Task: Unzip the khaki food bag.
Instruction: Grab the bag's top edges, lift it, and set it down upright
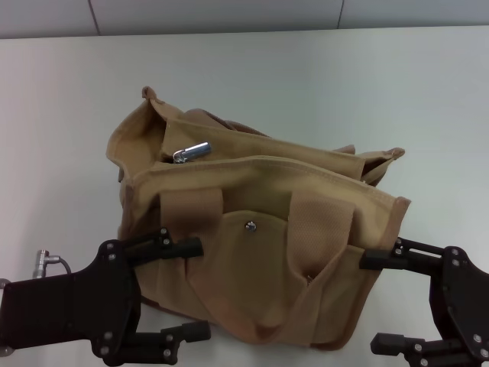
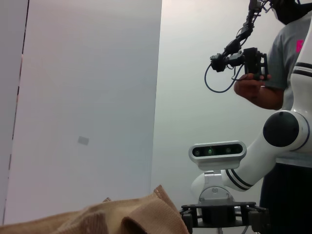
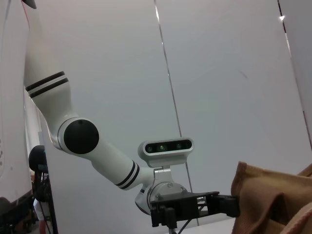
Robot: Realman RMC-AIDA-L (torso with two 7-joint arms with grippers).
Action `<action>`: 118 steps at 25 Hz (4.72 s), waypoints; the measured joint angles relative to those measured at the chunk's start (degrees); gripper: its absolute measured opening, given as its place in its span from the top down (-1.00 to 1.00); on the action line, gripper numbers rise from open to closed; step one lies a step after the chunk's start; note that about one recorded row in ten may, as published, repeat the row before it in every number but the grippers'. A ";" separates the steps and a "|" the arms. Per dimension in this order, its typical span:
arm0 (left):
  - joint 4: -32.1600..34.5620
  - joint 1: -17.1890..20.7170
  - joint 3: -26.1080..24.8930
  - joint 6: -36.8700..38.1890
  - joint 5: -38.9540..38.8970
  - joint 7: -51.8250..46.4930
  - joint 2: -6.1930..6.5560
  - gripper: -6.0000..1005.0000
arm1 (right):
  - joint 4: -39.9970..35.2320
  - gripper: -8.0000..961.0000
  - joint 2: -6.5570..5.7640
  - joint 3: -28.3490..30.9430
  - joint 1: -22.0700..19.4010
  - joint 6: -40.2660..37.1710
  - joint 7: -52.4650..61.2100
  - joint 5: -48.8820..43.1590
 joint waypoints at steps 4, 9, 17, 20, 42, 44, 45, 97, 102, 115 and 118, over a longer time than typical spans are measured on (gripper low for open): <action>0.10 0.11 -0.58 0.19 -0.04 0.08 -0.07 -0.66 | 0.00 -0.76 0.02 0.01 0.00 -0.02 0.00 0.13; -0.03 0.21 -2.22 0.29 -0.12 1.36 -0.24 -0.65 | 0.01 -0.76 0.04 0.47 -0.02 -0.81 -0.13 0.29; -1.58 3.99 -22.19 0.15 -0.19 7.44 -2.46 -0.63 | 1.34 -0.75 -0.03 3.65 -2.43 -1.70 -3.05 7.49; -3.58 4.72 -25.84 -0.06 -0.09 7.29 -1.95 -0.62 | 1.26 -0.76 -0.09 5.52 -3.17 -1.70 -3.13 8.85; -8.78 1.54 -23.83 -11.42 8.43 13.92 -2.65 -0.56 | 1.05 -0.76 -0.22 5.99 -3.25 -1.71 -3.22 8.96; -9.09 1.40 -23.99 -11.43 8.28 14.23 -2.66 -0.41 | 1.05 -0.76 -0.22 5.98 -3.26 -1.81 -3.22 9.08; -9.10 1.36 -24.06 -11.47 8.23 14.36 -2.70 -0.33 | 1.05 -0.76 -0.22 6.01 -3.26 -2.11 -3.21 9.22; -0.50 -14.40 -22.49 -2.81 -0.01 14.88 -2.76 0.82 | 2.70 -0.74 0.40 12.45 13.18 13.12 1.77 13.04; -0.46 -14.49 -22.09 -2.55 -0.03 14.94 -2.81 0.82 | 6.93 -0.75 0.46 9.44 15.92 16.94 -4.91 13.07; -0.46 -14.64 -21.96 -1.45 -0.07 14.88 -2.80 0.82 | 17.28 -0.54 0.57 8.12 17.79 19.29 -25.26 15.36; -0.48 -14.63 -21.96 -1.14 -0.07 14.87 -2.80 0.82 | 19.56 -0.45 0.57 8.07 17.83 19.70 -30.18 16.61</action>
